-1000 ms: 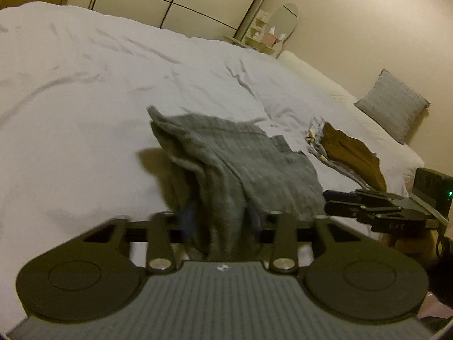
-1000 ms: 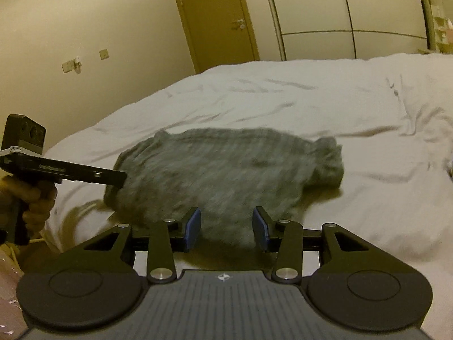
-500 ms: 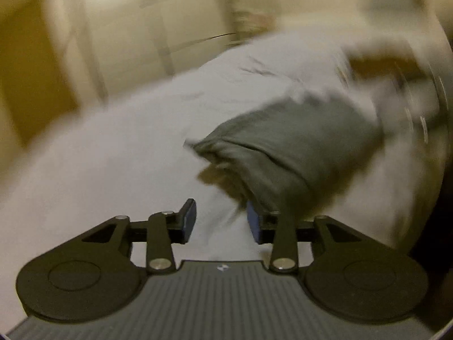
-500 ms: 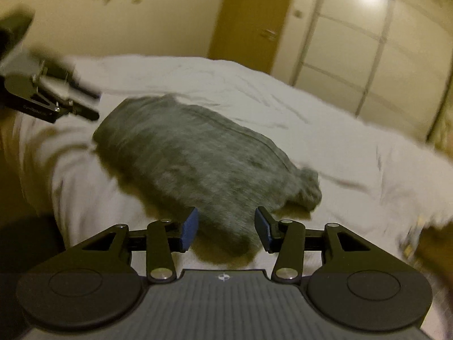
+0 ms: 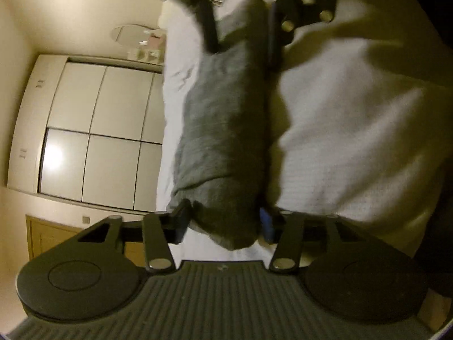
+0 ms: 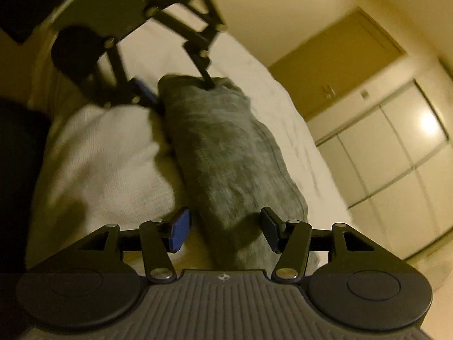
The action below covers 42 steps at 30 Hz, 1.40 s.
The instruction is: Fold clothes
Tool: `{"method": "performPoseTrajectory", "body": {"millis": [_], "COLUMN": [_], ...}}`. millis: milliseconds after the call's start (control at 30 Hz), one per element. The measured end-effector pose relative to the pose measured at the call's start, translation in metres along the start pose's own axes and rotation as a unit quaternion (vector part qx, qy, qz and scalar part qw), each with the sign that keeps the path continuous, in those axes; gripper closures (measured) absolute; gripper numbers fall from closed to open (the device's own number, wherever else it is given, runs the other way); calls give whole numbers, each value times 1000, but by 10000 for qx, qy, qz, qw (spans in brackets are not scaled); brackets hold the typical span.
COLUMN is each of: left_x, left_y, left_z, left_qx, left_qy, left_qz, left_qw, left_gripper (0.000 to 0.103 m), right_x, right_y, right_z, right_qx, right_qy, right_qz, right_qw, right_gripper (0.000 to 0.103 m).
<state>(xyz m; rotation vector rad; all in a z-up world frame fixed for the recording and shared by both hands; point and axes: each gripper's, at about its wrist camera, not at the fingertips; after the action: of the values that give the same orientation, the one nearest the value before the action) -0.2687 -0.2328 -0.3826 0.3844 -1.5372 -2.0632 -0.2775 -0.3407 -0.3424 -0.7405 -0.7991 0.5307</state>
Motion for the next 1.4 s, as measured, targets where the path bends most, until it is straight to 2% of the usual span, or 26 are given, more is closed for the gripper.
{"method": "performPoseTrajectory", "body": {"millis": [133,200,233,300,400,467,600,700,767,800,867,967,1100,1200,1267,1300,1333,1367,1400], "left_x": [0,1,1,-1,-5,-2,-7,-8,-9,-9,-6,3,13,24,30,32,32,31,27], "left_y": [-3,-1,1,8,17,19,36,36,30,28,25,22,13,5,9,13,17,21,25], "left_z": [1,-2,-4,-9,-8,-8,-11,4,15,20,31,38,25,9,-3,-10,-15,-20,-21], "left_qx": [142,-15,-116,-318,-515,-617,-854,-754,-573,-449,-215,-27,-179,-191,-291,-387,-499,-576,-642], "left_qy": [12,55,87,157,172,172,288,490,513,463,276,-25,-206,-198,-157,-109,-39,54,107], "left_qz": [-83,26,147,484,979,1275,2008,1800,1454,1284,1040,762,384,-13,-35,30,169,371,622], "left_qw": [9999,10000,9998,9982,9937,9898,9755,9795,9864,9896,9940,9971,9989,9996,9994,9992,9986,9976,9959], "left_gripper": [62,71,77,81,85,86,85,89,89,86,61,58,50,50,52,59,74,79,81], "right_x": [2,1,0,-5,-20,-24,-20,-21,-20,-19,-19,-22,-21,-18,-13,-10,-8,-8,-9], "right_y": [4,5,5,-1,-16,-14,-10,-15,-16,-16,-15,-13,-13,-10,-5,-4,-3,-2,-3], "right_z": [-10,-14,-16,-20,-17,-17,-20,-22,-23,-23,-21,-17,-15,-17,-17,-19,-23,-27,-29], "right_qx": [-62,-89,-103,-121,-183,-166,-144,-132,-110,-108,-126,-149,-153,-216,-306,-303,-267,-252,-252], "right_qy": [96,155,210,349,434,476,488,497,509,507,509,519,532,510,418,389,372,381,411], "right_qz": [278,320,346,232,-53,-33,-31,-111,-170,-173,-149,-104,-121,-25,125,183,218,248,275], "right_qw": [9995,9993,9991,9990,9989,9987,9987,9986,9985,9985,9985,9985,9984,9985,9986,9986,9987,9986,9985], "right_gripper": [51,64,78,102,102,102,101,101,101,101,99,98,96,84,78,78,87,103,103]}}
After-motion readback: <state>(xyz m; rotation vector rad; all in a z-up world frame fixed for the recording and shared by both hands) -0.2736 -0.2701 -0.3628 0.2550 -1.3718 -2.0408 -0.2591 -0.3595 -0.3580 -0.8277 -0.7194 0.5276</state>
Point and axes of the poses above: each gripper's, at about its wrist camera, not at the fingertips, and z roughly against the way its jaws point, y to its left, x to its top, and after that the axes turned 1 degree about -z, right-handed
